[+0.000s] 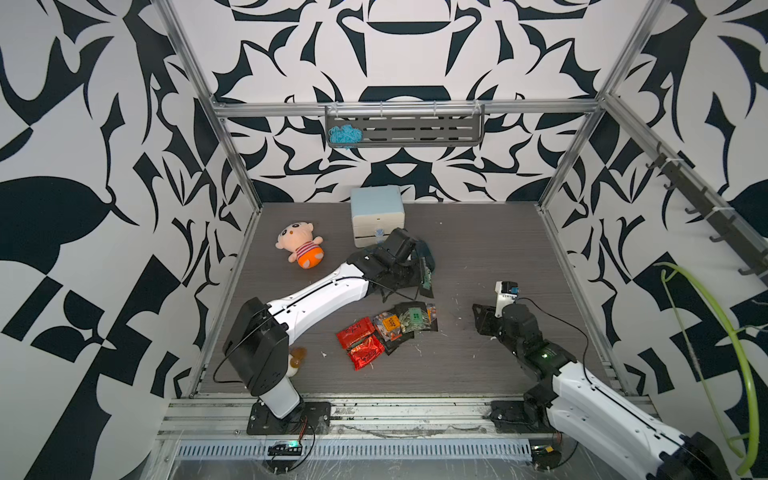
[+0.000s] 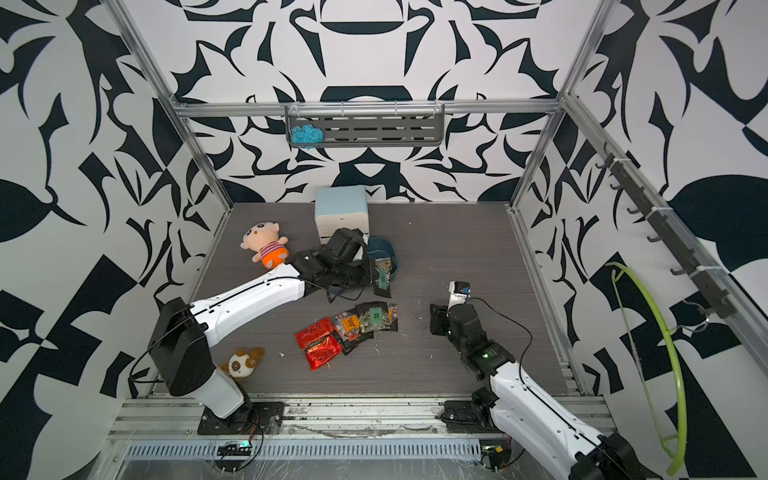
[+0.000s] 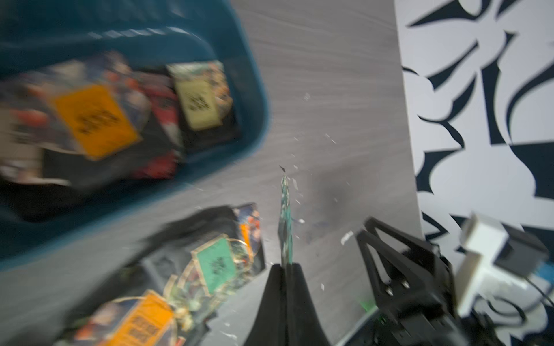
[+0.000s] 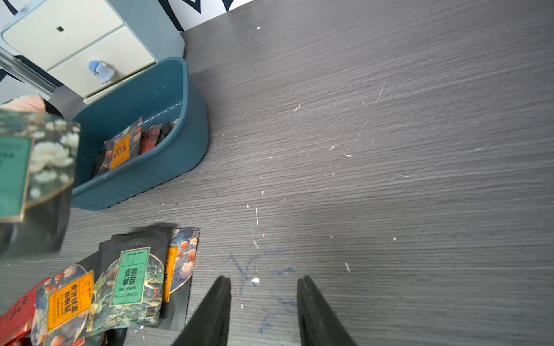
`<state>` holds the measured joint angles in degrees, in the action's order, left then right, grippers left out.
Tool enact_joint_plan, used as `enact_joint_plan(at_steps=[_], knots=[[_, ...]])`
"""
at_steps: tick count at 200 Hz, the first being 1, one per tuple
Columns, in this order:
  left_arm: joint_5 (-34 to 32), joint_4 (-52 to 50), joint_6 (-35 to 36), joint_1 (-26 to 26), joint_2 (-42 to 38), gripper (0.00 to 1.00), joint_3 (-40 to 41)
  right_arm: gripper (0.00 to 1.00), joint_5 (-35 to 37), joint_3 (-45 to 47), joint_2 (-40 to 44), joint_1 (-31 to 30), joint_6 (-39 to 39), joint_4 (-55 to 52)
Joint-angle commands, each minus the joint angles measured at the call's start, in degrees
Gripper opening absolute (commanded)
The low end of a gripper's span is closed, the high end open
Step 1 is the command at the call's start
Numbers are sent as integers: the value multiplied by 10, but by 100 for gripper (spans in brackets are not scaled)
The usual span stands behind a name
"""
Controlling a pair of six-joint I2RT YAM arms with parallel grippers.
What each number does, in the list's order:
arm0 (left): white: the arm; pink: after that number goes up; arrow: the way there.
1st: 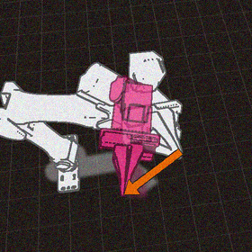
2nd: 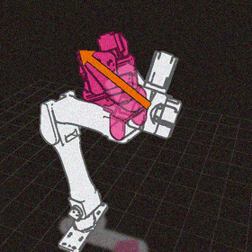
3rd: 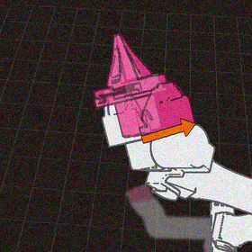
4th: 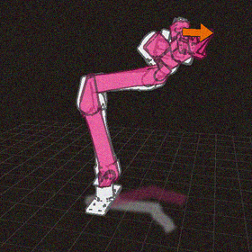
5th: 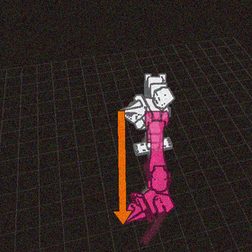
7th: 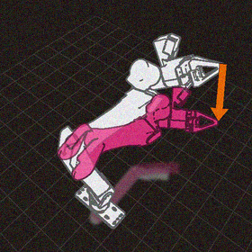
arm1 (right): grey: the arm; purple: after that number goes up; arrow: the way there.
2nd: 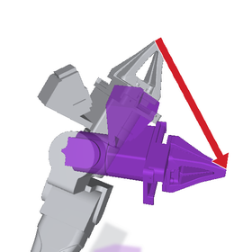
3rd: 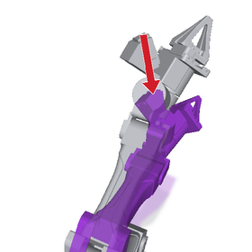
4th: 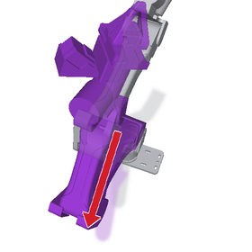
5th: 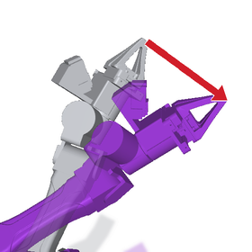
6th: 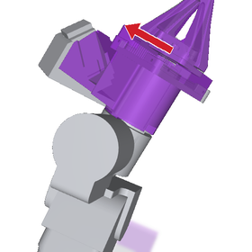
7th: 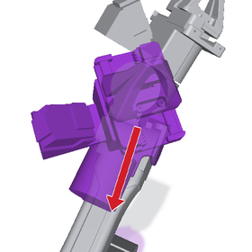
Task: Put the tea bags into the storage box
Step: Place the tea bag in the storage box.
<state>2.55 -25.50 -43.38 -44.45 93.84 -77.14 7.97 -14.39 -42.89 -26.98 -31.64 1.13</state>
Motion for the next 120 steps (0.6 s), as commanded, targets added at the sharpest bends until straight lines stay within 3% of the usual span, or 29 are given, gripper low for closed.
enact_joint_plan(at_steps=[1, 49, 120], knots=[[-10, -30, 30, 42, -8, 0, -23, 41, 6, -7, -13, 0, -3, 15], [0, -7, 24, 111, 15, 0, -22, 40, 2, -13, -31, 0, 2, 16], [7, -5, 29, 120, 95, 0, -37, 40, 2, -11, -31, 0, 3, 18]])
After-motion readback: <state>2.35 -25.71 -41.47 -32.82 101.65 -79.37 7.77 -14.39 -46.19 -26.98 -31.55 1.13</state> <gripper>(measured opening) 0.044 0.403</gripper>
